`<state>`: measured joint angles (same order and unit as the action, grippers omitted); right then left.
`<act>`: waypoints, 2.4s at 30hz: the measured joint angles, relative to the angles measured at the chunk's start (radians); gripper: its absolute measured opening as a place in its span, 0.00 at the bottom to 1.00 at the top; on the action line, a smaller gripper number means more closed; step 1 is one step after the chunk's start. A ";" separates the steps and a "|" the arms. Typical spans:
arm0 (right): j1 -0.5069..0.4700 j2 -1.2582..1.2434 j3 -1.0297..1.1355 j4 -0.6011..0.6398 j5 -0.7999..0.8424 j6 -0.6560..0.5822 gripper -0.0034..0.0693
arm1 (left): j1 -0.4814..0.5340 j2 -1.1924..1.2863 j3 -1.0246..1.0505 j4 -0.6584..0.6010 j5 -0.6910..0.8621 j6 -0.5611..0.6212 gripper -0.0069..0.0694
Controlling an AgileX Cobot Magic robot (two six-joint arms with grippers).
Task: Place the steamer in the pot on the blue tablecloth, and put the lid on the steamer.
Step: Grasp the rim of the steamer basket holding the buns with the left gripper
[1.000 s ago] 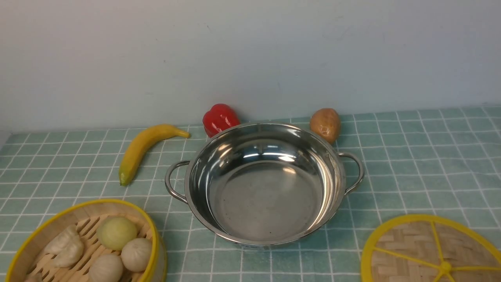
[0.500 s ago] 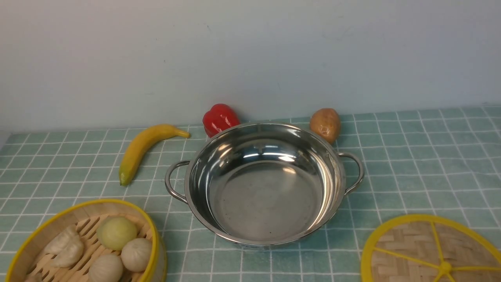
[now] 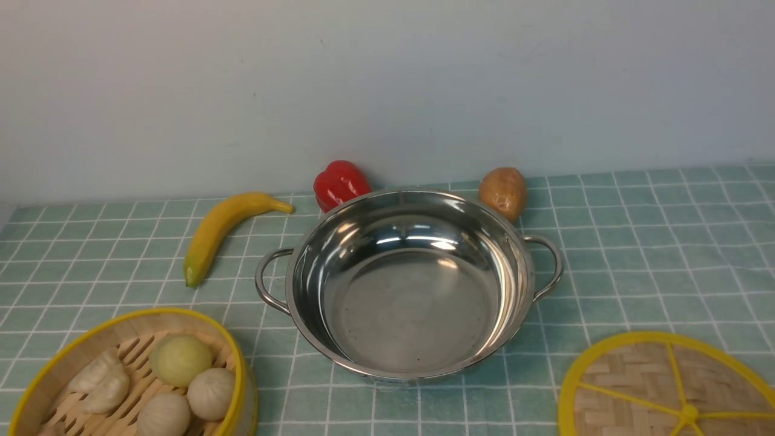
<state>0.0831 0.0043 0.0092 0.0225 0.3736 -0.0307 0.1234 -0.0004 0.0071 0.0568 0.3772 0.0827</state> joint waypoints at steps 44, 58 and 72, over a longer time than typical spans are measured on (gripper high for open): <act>0.000 0.000 0.000 0.001 0.000 0.000 0.38 | 0.000 0.239 -0.621 -0.269 0.547 0.136 0.71; 0.000 0.000 0.000 0.001 0.000 0.000 0.38 | 0.000 0.528 -0.623 -0.455 0.809 0.301 0.71; 0.000 0.000 0.000 0.001 0.000 0.000 0.38 | 0.000 0.730 -0.627 -0.512 0.836 0.690 0.71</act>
<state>0.0831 0.0043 0.0092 0.0235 0.3736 -0.0307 0.1234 0.7298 -0.6197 -0.4547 1.2128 0.7725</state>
